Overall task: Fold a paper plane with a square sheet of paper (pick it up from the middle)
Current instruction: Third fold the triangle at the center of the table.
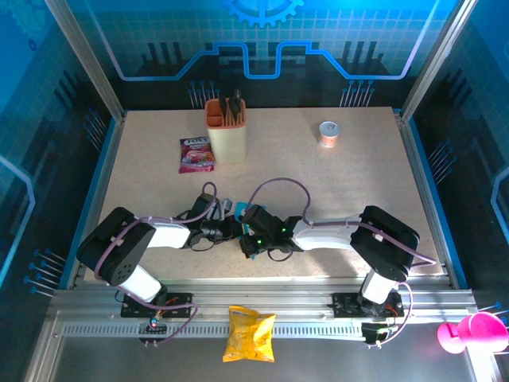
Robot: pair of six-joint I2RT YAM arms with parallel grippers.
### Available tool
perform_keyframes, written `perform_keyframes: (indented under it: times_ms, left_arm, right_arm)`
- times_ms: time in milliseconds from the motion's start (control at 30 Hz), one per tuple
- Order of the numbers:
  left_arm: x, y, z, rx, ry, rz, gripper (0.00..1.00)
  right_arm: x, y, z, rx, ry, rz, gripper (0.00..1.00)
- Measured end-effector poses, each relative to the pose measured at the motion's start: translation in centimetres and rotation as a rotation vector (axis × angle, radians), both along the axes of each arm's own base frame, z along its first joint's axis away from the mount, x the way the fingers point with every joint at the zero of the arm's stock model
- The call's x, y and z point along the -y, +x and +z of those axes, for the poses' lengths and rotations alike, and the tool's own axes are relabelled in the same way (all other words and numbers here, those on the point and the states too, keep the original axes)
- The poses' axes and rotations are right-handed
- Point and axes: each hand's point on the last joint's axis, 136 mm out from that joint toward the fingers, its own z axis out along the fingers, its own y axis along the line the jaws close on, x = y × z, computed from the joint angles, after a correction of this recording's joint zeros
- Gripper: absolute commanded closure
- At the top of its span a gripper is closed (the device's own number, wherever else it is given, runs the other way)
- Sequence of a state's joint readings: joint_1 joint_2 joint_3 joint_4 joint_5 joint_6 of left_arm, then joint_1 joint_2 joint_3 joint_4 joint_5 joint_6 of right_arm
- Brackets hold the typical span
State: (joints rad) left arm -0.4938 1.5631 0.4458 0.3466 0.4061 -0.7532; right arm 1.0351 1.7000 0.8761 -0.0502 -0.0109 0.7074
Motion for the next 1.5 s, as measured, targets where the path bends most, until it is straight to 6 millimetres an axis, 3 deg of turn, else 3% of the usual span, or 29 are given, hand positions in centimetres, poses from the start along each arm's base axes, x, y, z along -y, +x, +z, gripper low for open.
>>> perform_keyframes:
  times_ms: [300,833,1233,1500]
  left_arm:
    - [0.0,0.0,0.0,0.000,0.003,0.006,1.00]
    - [-1.1,-0.3,0.0,-0.020,0.068,0.042,1.00]
    - [-1.9,0.9,-0.1,-0.044,0.083,0.079,1.00]
    - [-3.4,1.7,-0.1,-0.058,0.083,0.123,1.00]
  right_arm:
    - [1.5,-0.2,-2.0,-0.009,-0.042,-0.035,0.97]
    - [1.1,0.0,-2.2,0.002,0.023,-0.064,1.00]
    - [0.8,0.3,-2.5,0.012,0.063,-0.084,1.00]
    - [0.1,0.8,-2.5,0.033,0.097,-0.095,1.00]
